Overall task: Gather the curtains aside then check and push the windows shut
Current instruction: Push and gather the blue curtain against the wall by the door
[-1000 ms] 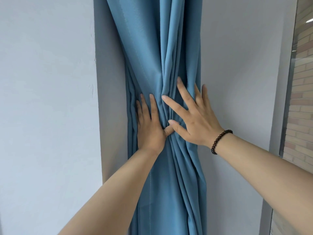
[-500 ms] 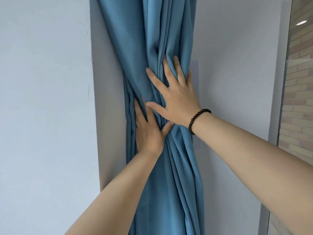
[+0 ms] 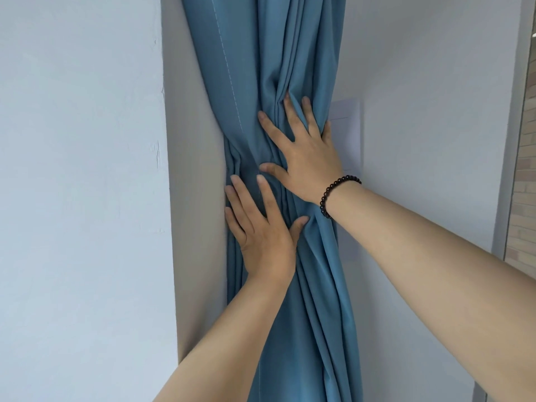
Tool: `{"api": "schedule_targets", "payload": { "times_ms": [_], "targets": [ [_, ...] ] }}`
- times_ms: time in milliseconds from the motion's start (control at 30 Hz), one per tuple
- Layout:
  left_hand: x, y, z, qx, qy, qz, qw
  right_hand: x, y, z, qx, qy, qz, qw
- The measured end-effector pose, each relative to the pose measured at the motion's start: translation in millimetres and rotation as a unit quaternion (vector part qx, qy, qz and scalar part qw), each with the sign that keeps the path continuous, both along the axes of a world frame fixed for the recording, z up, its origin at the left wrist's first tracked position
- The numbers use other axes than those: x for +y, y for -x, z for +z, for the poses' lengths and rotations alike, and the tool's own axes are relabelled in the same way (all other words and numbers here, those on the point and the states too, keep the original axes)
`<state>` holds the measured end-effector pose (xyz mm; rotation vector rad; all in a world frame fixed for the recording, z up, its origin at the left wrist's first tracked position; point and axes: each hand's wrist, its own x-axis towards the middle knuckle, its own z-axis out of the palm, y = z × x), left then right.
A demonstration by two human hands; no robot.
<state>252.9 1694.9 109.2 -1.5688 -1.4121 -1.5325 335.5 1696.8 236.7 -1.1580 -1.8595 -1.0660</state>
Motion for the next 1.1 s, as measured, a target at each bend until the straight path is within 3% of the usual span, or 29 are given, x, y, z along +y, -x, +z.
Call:
{"api": "schedule_targets", "payload": {
  "times_ms": [200, 500, 1100],
  "targets": [
    [13, -11, -4, -0.011, 0.000, -0.009, 1.000, 15, -2, 5, 0.008, 0.011, 0.012, 1.000],
    [28, -25, -14, -0.049, 0.082, -0.091, 0.991, 41, -21, 6, 0.045, 0.064, 0.020, 0.997],
    [67, -38, -19, -0.036, 0.044, -0.033, 0.998, 61, -23, -5, 0.029, -0.029, 0.015, 0.999]
  ]
}}
